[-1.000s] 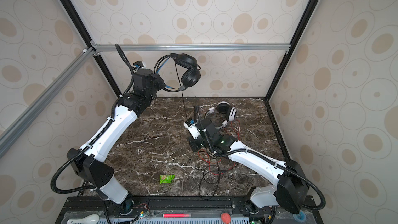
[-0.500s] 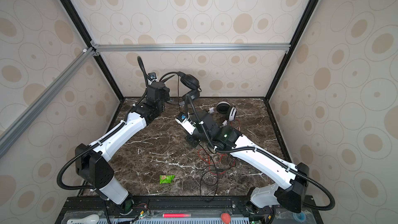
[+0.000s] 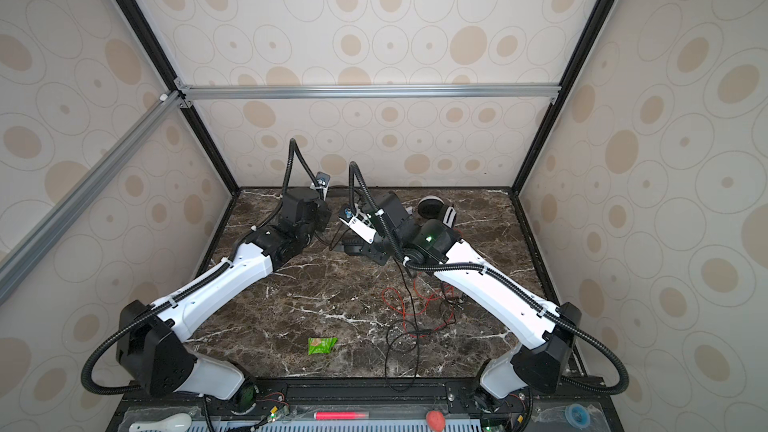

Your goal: Wrap the headphones

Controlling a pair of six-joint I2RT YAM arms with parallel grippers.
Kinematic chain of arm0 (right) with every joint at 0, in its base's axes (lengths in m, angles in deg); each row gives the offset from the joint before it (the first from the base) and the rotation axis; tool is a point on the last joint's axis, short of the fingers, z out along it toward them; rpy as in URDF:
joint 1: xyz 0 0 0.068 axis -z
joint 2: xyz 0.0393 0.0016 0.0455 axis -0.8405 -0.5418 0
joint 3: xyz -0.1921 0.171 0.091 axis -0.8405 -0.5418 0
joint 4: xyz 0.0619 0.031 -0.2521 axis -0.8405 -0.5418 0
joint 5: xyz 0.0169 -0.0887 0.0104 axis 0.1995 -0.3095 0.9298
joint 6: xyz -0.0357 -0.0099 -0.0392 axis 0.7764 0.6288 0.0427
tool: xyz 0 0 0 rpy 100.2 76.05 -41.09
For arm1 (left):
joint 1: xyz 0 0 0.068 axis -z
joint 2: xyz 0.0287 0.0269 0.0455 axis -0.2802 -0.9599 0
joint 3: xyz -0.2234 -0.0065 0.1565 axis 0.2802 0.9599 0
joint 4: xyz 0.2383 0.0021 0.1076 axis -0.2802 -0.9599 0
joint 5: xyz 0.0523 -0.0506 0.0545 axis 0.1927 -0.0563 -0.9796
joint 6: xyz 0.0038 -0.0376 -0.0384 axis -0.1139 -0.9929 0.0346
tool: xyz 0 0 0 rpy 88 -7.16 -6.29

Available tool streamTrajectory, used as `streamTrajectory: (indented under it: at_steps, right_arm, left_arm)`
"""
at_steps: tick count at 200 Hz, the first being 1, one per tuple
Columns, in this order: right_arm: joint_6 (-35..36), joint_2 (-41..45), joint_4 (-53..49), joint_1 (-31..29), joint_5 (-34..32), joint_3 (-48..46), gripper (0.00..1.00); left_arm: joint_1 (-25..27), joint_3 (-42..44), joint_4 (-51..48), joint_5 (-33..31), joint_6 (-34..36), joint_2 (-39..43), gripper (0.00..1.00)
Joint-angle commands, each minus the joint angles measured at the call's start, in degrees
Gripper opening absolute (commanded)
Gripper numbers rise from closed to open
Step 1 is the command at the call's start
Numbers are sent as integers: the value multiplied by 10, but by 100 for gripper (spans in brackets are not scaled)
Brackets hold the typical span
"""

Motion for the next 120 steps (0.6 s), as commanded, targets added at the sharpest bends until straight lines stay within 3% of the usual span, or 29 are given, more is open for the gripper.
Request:
streamTrajectory:
  at_steps: [1,75,120]
  right_arm:
    - [55,-17,-36,8,-51,28,0]
    - [55,-49,-34,45,-35,74,4]
    - [49,-51,-32,71,-32,67,4]
  left_arm:
    - [5,7,-19,59,32,44,0]
    - [4,17,-91,209,38,79,0]
    - [4,14,-102,229,33,94,0]
